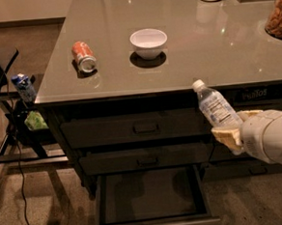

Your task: Pick blue plastic bottle from bottom drawer and place on counter

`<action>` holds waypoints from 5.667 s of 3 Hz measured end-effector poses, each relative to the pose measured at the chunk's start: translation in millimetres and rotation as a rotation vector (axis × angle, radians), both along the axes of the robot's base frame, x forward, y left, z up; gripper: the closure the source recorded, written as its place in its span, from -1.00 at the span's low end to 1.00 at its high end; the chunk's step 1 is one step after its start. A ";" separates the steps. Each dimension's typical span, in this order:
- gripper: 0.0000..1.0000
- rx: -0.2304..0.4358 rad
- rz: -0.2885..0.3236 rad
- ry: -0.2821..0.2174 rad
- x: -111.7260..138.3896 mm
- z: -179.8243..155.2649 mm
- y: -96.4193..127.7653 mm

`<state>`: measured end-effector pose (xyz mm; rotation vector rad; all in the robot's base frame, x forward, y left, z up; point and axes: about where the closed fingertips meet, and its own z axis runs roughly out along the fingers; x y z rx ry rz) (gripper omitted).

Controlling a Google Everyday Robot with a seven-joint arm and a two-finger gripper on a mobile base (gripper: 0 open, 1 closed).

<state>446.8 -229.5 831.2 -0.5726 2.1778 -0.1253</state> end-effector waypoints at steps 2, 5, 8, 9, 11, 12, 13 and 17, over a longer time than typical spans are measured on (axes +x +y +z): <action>1.00 -0.027 -0.039 -0.003 53.0 29.2 -21.6; 1.00 0.004 -0.027 0.033 108.5 52.1 -27.8; 1.00 0.026 0.050 0.128 174.9 53.6 -24.3; 1.00 0.003 0.072 0.156 197.2 55.6 -17.3; 1.00 -0.040 0.119 0.200 241.2 54.6 3.6; 1.00 -0.043 0.121 0.229 253.8 40.1 9.2; 0.62 -0.043 0.122 0.230 254.1 39.6 9.3; -1.00 -0.043 0.122 0.230 254.1 39.4 9.5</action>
Offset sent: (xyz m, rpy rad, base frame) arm 0.1066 -0.0343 0.0685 -0.0560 -0.0252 -0.0591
